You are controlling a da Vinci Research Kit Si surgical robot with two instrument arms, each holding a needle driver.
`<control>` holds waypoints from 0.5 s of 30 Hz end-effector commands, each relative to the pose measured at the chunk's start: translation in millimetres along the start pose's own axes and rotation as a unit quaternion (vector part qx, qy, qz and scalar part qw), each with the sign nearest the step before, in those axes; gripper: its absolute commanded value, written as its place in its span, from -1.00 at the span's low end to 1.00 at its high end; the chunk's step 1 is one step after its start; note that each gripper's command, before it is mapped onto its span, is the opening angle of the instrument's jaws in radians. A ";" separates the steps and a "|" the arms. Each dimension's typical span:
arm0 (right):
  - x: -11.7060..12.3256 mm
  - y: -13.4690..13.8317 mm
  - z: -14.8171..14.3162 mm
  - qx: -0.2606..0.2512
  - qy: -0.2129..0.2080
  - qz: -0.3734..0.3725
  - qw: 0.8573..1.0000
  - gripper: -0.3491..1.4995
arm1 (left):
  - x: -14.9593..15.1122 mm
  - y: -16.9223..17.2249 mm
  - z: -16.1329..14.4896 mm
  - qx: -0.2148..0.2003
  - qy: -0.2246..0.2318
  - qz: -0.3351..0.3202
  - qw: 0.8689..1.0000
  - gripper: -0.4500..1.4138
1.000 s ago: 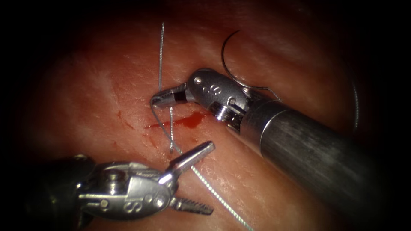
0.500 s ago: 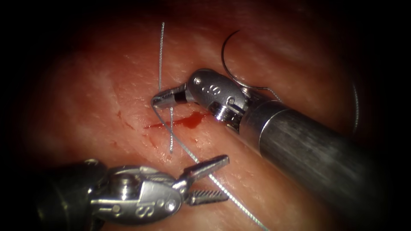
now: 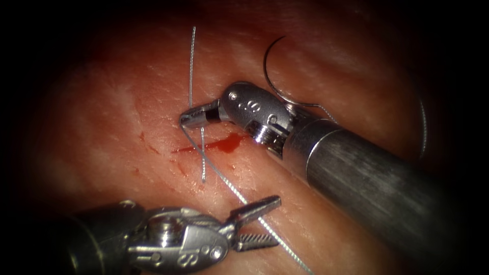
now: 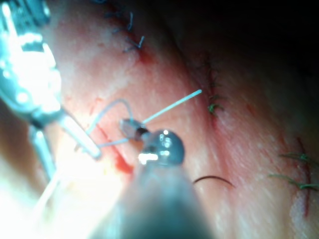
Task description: Wound Closure
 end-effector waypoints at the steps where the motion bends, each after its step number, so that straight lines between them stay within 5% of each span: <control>1: 0.2 0.8 0.5 -0.001 0.001 -0.002 1.000 -1.00 | -0.1 0.1 0.8 0.000 0.003 0.000 1.000 -0.30; 10: 0.2 1.2 0.4 -0.002 0.001 -0.001 1.000 -1.00 | -0.1 1.0 1.0 -0.002 0.005 0.003 1.000 -0.44; 11: 0.2 1.1 0.4 -0.002 0.001 -0.001 1.000 -1.00 | -0.1 1.0 1.0 -0.003 0.007 0.004 1.000 -0.51; 12: 0.2 1.1 0.4 -0.001 0.001 -0.001 1.000 -1.00 | -0.1 1.0 0.9 -0.003 0.007 0.007 1.000 -0.86; 15: 0.2 1.1 0.4 -0.001 0.001 -0.001 1.000 -1.00 | -0.2 0.9 0.7 -0.004 0.009 0.010 1.000 -1.00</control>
